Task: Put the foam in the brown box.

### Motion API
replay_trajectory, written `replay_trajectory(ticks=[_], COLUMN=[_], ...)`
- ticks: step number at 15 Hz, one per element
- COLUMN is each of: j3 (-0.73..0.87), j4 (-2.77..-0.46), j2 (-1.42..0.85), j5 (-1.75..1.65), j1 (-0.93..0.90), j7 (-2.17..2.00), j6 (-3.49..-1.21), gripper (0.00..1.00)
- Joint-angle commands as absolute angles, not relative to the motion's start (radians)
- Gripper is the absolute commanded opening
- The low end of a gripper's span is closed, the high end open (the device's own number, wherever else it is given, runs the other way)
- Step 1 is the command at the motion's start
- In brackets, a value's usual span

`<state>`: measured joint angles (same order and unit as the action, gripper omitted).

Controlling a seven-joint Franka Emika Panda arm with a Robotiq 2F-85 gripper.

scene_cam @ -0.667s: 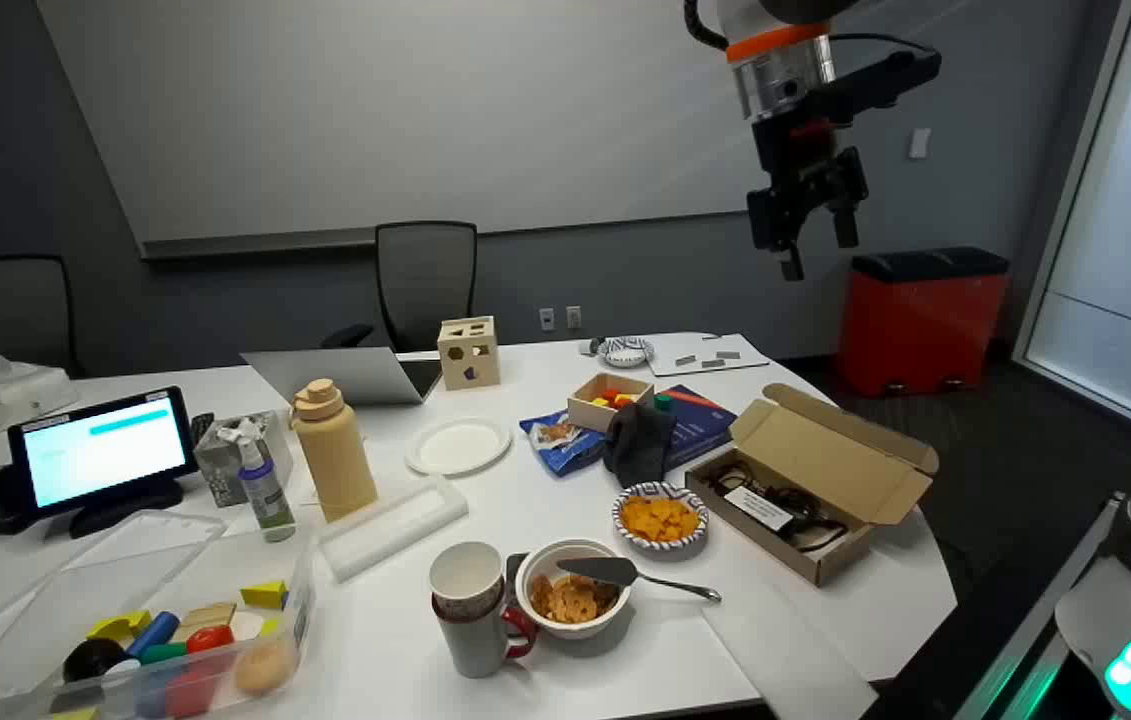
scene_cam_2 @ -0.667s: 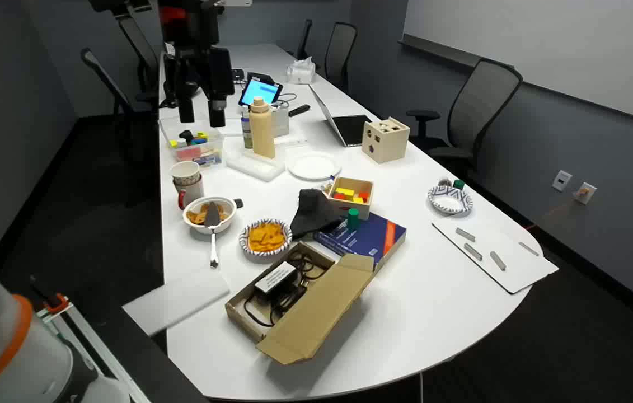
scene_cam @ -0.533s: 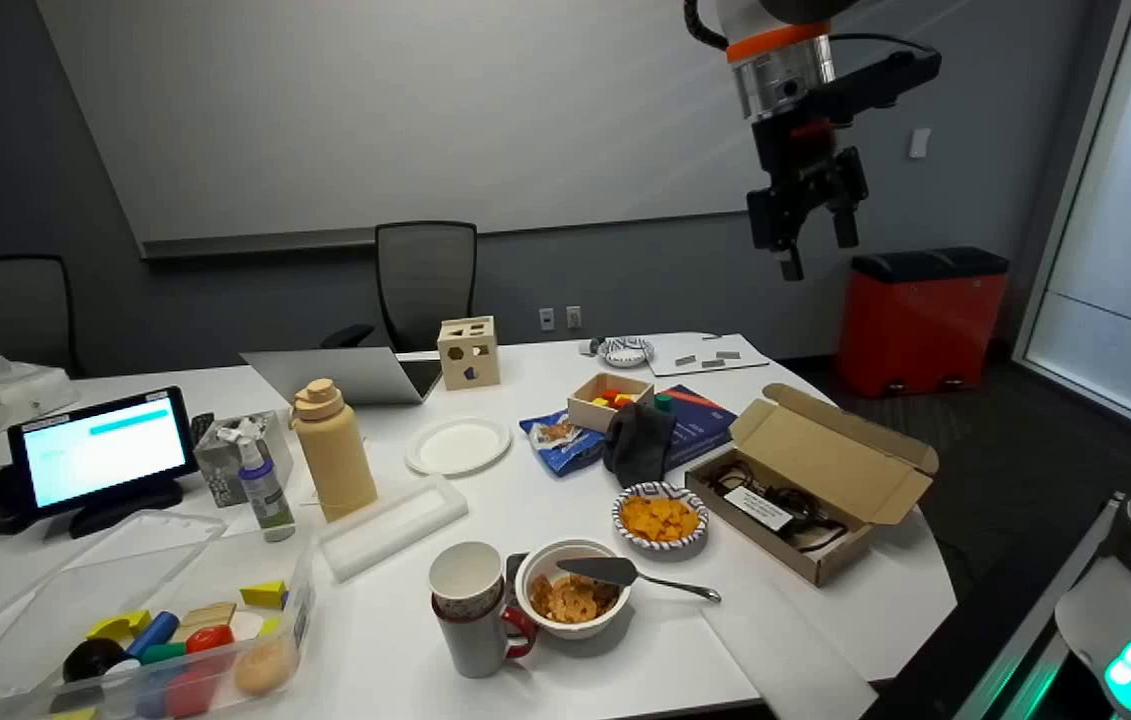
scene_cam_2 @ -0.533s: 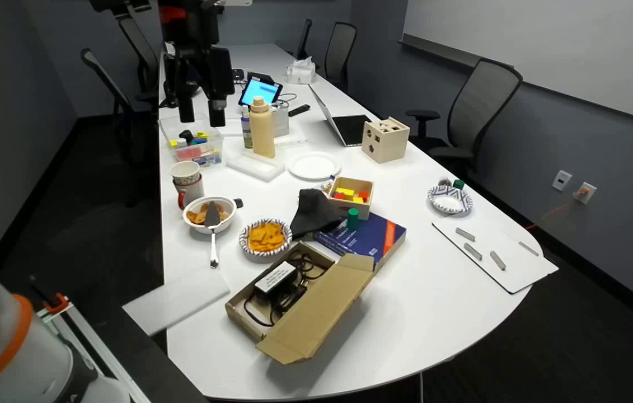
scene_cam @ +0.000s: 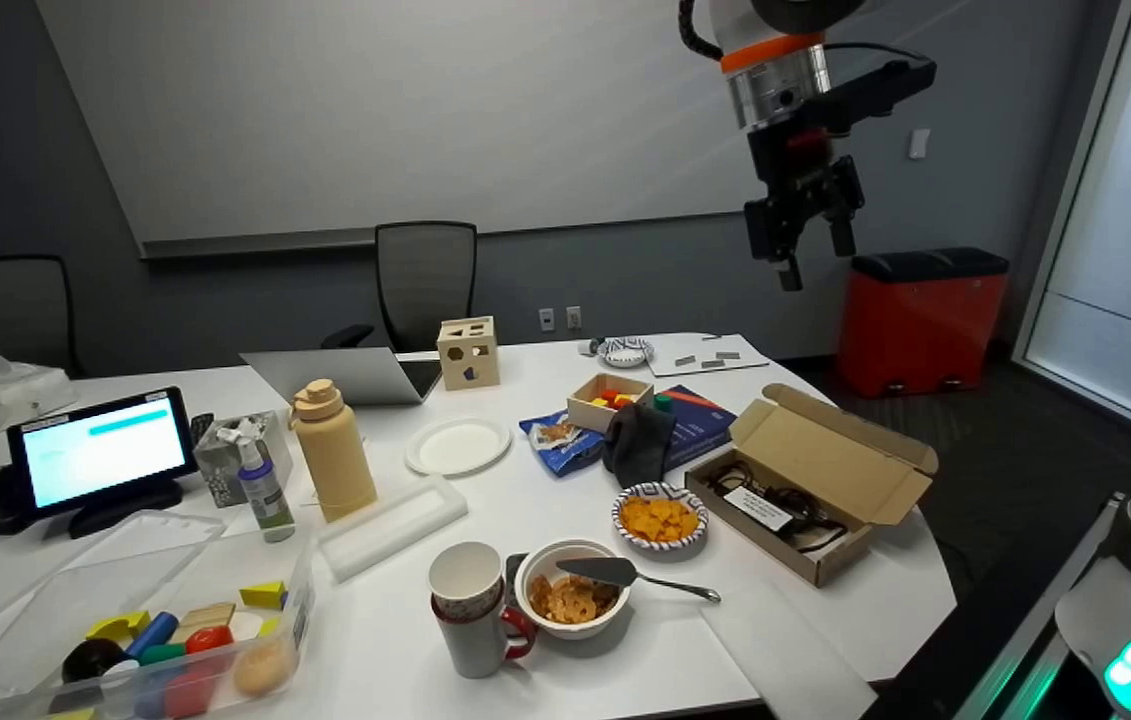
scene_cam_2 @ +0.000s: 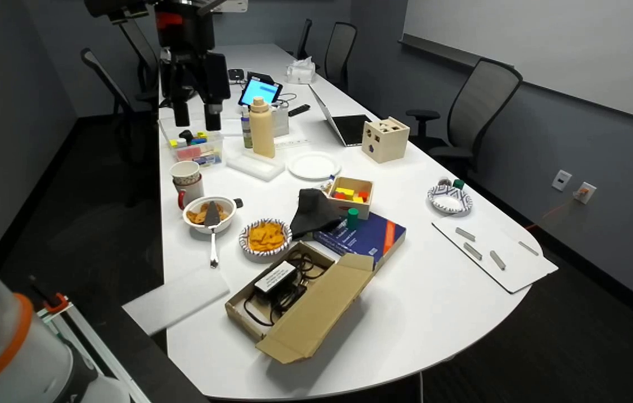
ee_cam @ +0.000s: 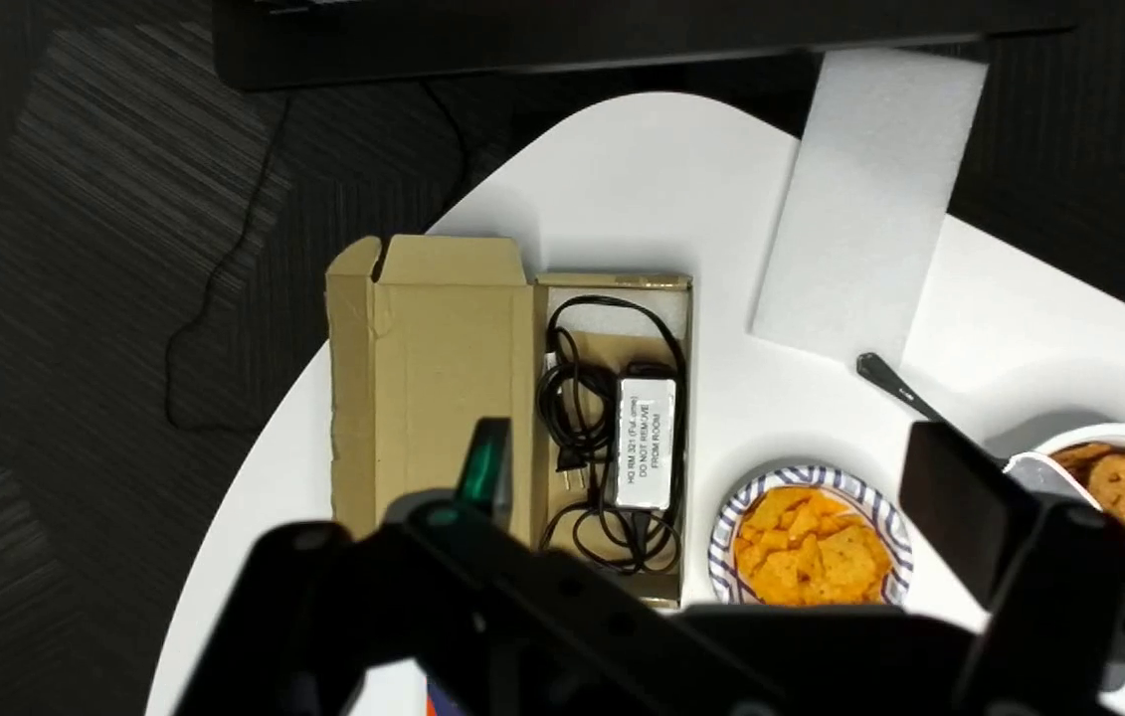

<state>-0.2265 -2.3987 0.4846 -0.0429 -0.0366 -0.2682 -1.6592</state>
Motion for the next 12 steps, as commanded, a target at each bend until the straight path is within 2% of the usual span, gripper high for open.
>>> replay_trajectory(ticks=[1, 7, 12], j3=[-0.283, -0.443, -0.468], j4=[-2.432, -2.482, -2.506], j2=[0.405, 0.171, -0.078], j5=[-0.016, 0.027, -0.063], j1=[-0.111, -0.241, -0.321], j7=[-0.337, -0.565, -0.733], j6=[-1.716, -1.898, -2.113], gripper=[1.0, 1.0, 1.0])
